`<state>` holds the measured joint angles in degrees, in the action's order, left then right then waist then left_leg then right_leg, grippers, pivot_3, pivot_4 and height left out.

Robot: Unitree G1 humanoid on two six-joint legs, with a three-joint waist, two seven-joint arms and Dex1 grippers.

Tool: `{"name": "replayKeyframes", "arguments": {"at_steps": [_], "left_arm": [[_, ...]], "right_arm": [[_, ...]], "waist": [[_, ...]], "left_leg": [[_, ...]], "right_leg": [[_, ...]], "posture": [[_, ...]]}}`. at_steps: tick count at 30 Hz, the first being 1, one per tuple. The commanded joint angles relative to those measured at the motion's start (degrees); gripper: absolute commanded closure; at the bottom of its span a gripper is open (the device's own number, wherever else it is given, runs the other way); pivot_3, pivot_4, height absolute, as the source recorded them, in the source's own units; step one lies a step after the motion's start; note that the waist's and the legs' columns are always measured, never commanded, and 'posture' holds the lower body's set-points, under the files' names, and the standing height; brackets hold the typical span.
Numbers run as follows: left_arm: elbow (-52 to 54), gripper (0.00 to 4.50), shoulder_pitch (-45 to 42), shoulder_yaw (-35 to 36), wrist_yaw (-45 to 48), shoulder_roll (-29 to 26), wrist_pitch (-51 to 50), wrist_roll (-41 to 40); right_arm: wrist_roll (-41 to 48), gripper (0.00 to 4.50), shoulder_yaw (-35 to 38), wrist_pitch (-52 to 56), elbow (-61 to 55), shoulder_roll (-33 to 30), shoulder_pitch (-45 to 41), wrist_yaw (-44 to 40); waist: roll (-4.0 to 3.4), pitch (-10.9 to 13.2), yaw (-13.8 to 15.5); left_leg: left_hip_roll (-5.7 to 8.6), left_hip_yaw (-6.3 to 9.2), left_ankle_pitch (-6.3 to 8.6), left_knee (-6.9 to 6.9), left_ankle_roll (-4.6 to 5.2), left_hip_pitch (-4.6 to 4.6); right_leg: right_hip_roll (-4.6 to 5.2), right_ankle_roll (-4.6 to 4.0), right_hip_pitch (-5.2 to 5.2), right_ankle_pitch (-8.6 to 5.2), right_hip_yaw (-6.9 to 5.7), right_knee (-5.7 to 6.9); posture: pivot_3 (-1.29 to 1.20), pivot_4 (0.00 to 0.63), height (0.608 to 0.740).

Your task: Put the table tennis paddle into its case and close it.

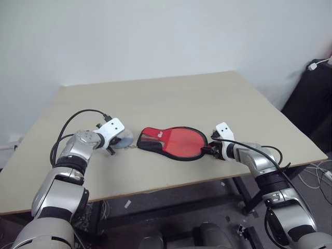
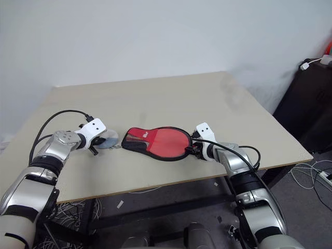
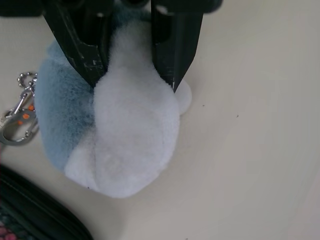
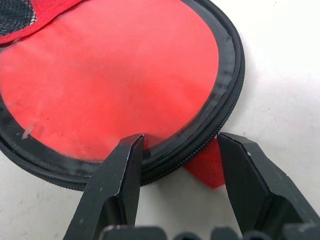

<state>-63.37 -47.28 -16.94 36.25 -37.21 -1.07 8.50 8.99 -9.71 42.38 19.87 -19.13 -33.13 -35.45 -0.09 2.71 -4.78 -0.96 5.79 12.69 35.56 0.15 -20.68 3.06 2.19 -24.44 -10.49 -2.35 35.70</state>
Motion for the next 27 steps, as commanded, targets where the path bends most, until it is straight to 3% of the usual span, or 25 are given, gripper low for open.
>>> {"name": "replayKeyframes", "arguments": {"at_steps": [1,12,24,27], "left_arm": [[-3.23,3.93,-1.69,3.08,-4.78,-2.64,-1.56,1.23],[-3.49,1.13,-1.75,7.59,-3.04,-2.00,0.06,0.14],[8.29,1.13,2.49,22.05,-2.82,1.45,6.17,-12.03],[13.14,1.13,5.96,24.72,-5.41,1.96,5.32,-13.57]], "right_arm": [[-1.73,1.96,-0.85,1.58,2.19,-0.58,1.06,0.76],[-1.95,1.96,-0.95,1.43,2.49,-0.29,0.74,0.67],[-2.85,1.96,2.60,-9.50,0.88,1.89,-0.95,5.72],[-4.00,1.96,3.72,-13.93,1.01,2.62,-1.63,9.11]], "waist": [[0.03,0.01,0.15],[0.07,-0.04,0.74],[0.29,0.13,0.68],[0.32,0.36,0.77]], "left_leg": [[-0.01,0.00,0.00,0.00,0.00,0.01],[0.04,-0.25,0.16,0.01,-0.28,0.06],[0.16,-0.56,0.32,0.10,-0.54,0.00],[0.23,-0.73,0.35,0.10,-0.59,-0.02]], "right_leg": [[-0.01,-0.17,0.00,0.10,-0.02,0.00],[-0.01,-0.77,0.04,0.18,0.19,0.02],[0.04,-0.80,-0.05,0.21,0.60,-0.05],[0.00,-1.43,-0.14,0.36,0.84,-0.02]], "posture": [[0.00,0.000,0.740],[0.00,0.000,0.740],[0.00,0.000,0.740],[0.00,0.000,0.740]]}}
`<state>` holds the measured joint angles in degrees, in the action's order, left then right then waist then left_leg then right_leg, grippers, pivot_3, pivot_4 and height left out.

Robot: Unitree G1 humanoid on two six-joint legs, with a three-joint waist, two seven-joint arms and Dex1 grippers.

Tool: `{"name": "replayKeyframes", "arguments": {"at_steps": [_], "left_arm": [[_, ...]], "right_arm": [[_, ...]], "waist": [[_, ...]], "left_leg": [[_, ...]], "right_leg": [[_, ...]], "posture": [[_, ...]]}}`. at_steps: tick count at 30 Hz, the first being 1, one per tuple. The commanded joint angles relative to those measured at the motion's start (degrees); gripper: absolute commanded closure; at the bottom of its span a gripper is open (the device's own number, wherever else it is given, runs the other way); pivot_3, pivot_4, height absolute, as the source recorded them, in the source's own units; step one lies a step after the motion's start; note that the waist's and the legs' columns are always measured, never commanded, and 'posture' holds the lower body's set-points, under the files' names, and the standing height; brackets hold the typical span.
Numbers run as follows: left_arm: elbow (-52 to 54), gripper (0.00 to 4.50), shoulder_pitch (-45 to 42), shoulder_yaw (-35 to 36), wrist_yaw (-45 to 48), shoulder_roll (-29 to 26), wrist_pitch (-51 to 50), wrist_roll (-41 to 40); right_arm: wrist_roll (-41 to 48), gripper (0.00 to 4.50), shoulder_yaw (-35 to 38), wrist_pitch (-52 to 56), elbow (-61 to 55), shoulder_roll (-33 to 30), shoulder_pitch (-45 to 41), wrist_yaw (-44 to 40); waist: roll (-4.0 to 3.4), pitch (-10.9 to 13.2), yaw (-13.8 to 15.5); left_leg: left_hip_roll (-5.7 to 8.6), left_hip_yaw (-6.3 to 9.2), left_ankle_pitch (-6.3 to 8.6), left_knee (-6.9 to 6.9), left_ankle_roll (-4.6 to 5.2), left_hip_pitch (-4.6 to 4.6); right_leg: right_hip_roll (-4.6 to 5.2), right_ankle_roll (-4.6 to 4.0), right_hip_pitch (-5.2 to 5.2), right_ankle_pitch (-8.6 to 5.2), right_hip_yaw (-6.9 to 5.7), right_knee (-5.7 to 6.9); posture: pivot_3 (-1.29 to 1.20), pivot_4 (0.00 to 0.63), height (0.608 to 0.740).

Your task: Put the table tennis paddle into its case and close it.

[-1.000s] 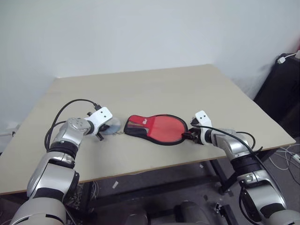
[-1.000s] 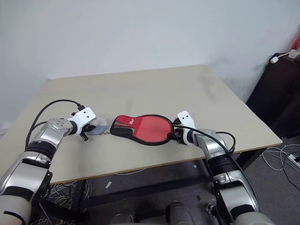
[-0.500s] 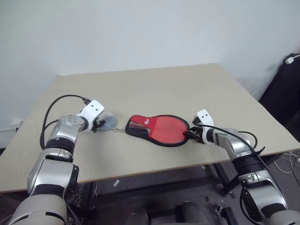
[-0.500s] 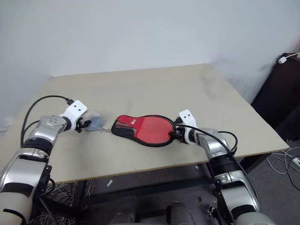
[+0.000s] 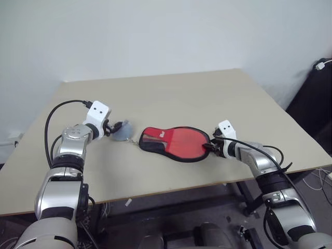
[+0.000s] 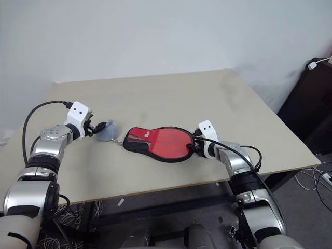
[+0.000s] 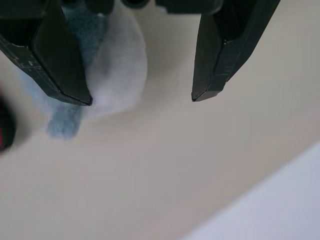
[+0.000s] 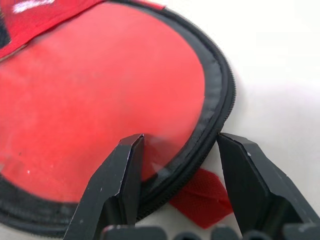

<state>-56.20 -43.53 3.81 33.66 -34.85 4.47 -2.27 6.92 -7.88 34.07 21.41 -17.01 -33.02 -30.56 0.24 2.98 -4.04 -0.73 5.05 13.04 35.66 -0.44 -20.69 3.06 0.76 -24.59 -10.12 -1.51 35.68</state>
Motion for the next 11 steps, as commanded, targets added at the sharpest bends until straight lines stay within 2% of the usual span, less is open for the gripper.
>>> {"name": "replayKeyframes", "arguments": {"at_steps": [1,4,7,11], "left_arm": [[8.74,1.13,4.20,5.17,-3.91,0.02,-0.57,-3.73],[21.58,1.13,12.44,7.43,-6.16,2.35,-4.35,-6.34],[32.21,1.13,19.51,7.64,-7.75,4.69,-9.11,-7.46],[44.02,1.13,26.27,7.33,-9.32,7.36,-16.01,-8.93]], "right_arm": [[-1.98,1.96,3.02,-6.53,-0.35,1.11,-2.12,6.40],[-1.76,1.96,7.22,-7.62,0.64,2.98,-3.20,14.07],[-0.97,1.96,10.08,-9.62,0.78,4.82,-3.09,17.94],[-0.33,1.96,12.25,-10.79,-0.02,6.68,-2.14,20.24]], "waist": [[-0.04,0.13,0.23],[-0.10,0.17,1.44],[-0.11,0.18,2.80],[-0.10,0.18,3.54]], "left_leg": [[0.03,-0.02,0.01,-0.01,-0.01,-0.04],[0.07,-0.17,0.19,-0.01,-0.32,-0.08],[0.15,-0.50,0.39,0.17,-0.66,-0.14],[0.21,-0.96,0.68,0.46,-0.33,-0.19]], "right_leg": [[-0.01,-0.05,-0.04,-0.03,0.04,0.00],[-0.01,-0.31,-0.10,-0.17,0.23,-0.02],[0.04,-0.52,-0.12,-0.28,0.57,-0.05],[0.10,-0.50,-0.09,-0.30,0.91,-0.15]], "posture": [[0.00,0.000,0.740],[0.00,0.000,0.740],[0.00,0.000,0.740],[0.00,0.000,0.740]]}}
